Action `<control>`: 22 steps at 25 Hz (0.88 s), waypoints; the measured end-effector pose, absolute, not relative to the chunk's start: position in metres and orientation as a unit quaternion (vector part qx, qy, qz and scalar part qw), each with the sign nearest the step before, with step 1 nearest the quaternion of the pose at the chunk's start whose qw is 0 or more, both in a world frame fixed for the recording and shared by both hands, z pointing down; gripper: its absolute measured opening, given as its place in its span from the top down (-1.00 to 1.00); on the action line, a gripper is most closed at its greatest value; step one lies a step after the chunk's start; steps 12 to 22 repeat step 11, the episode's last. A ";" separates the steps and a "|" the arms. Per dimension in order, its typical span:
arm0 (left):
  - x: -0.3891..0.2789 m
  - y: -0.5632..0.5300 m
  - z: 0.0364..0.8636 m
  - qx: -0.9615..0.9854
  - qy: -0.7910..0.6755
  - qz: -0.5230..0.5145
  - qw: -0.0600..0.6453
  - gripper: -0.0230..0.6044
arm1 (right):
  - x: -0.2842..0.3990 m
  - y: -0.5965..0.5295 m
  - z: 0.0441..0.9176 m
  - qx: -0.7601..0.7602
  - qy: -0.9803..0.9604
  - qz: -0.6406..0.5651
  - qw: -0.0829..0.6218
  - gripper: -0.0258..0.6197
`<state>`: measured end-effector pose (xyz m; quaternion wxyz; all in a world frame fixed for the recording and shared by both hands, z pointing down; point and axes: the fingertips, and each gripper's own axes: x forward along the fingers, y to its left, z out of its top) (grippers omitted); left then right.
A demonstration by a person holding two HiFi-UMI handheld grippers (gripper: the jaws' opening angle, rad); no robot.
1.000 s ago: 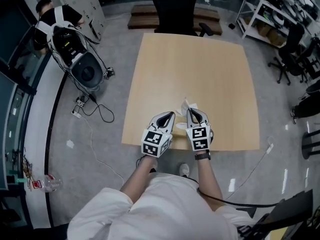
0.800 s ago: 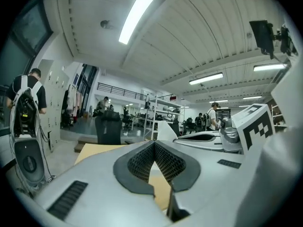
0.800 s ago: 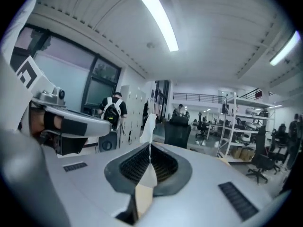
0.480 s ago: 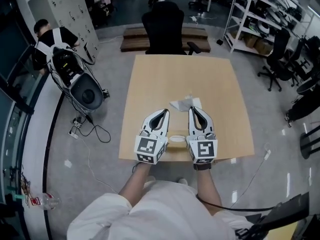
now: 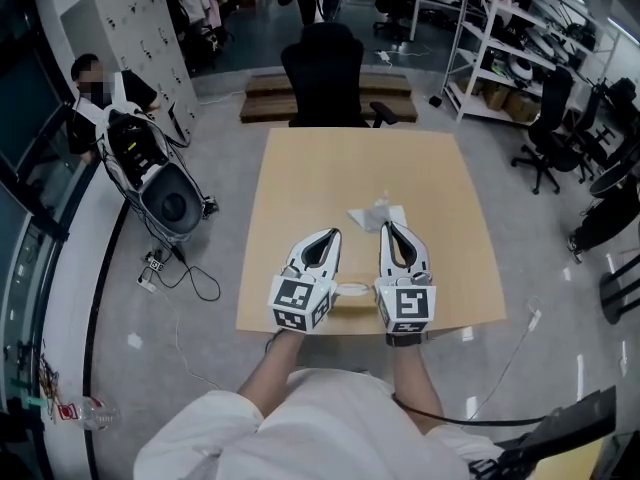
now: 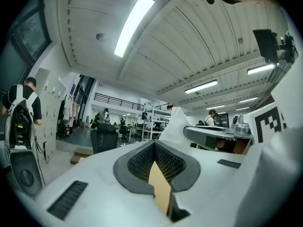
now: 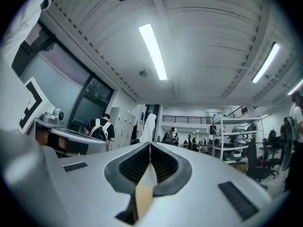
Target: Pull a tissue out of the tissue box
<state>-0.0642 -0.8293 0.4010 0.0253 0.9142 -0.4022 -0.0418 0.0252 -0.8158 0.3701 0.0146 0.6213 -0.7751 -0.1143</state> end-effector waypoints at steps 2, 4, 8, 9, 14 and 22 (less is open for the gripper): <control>-0.064 -0.831 0.402 0.915 -0.399 -0.040 0.032 0.93 | 0.025 -0.817 0.368 0.620 -0.775 -0.117 0.015 0.90; -0.065 -0.833 0.404 0.917 -0.393 -0.042 0.043 0.93 | 0.024 -0.819 0.368 0.620 -0.775 -0.121 0.017 0.90; -0.063 -0.833 0.411 0.915 -0.398 -0.044 0.054 0.93 | 0.026 -0.821 0.372 0.614 -0.780 -0.120 0.022 0.90; -0.061 -0.832 0.412 0.914 -0.400 -0.045 0.057 0.93 | 0.029 -0.821 0.372 0.613 -0.781 -0.120 0.023 0.90; -0.054 -0.830 0.414 0.913 -0.401 -0.047 0.060 0.93 | 0.035 -0.819 0.372 0.610 -0.782 -0.122 0.024 0.90; -0.054 -0.830 0.414 0.913 -0.401 -0.047 0.060 0.93 | 0.035 -0.819 0.372 0.610 -0.782 -0.122 0.024 0.90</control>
